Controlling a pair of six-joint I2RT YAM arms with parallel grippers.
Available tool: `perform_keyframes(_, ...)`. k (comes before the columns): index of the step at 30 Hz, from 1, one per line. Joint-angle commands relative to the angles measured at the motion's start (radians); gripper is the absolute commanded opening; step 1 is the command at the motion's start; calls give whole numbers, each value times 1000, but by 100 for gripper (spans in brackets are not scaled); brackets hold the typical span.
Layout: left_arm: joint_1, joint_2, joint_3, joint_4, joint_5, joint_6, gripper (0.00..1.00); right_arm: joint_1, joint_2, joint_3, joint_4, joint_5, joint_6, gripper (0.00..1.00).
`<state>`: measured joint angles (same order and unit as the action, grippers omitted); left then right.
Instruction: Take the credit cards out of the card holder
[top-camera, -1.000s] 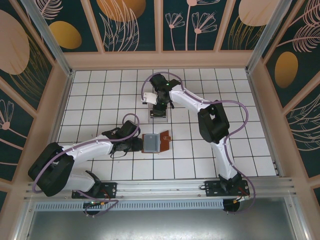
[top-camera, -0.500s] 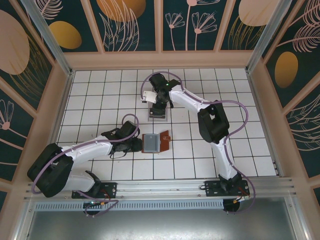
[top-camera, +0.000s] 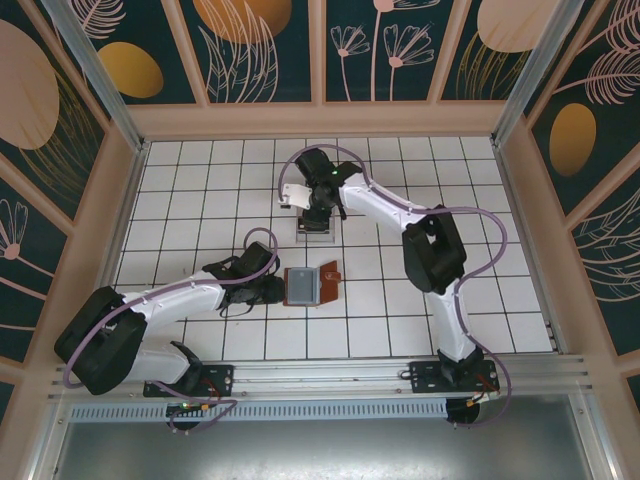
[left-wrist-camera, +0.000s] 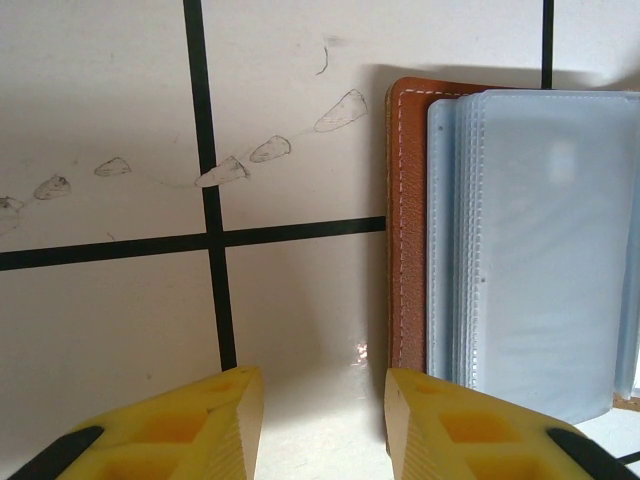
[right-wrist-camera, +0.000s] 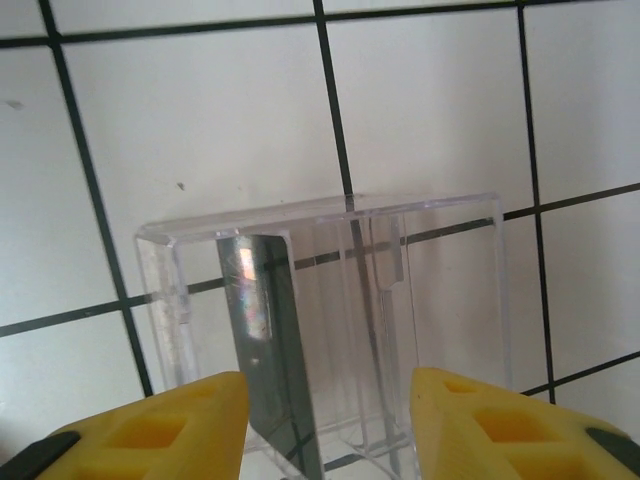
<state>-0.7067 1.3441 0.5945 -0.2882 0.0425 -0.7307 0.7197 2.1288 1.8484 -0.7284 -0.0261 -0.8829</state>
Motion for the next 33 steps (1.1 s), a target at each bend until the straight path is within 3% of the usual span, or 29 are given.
perform_keyframes(1,0,-7,-2,16,-12,-4,38,23,-81,-39,25,9,54,47)
perform_keyframes(8,0,-4,4,18,-38,4,38,41,-160,-82,95,-118,433,42)
perform_keyframes(15,13,-16,-17,47,-41,-17,38,58,-303,-293,255,-175,986,32)
perform_keyframes(21,47,-29,-42,80,-12,-22,37,83,-382,-467,328,-284,1345,25)
perform_keyframes(25,89,-47,-63,95,7,-18,37,104,-361,-519,323,-317,1499,24)
perform_keyframes(33,187,-103,-111,103,21,3,38,197,-274,-515,308,-261,1574,36)
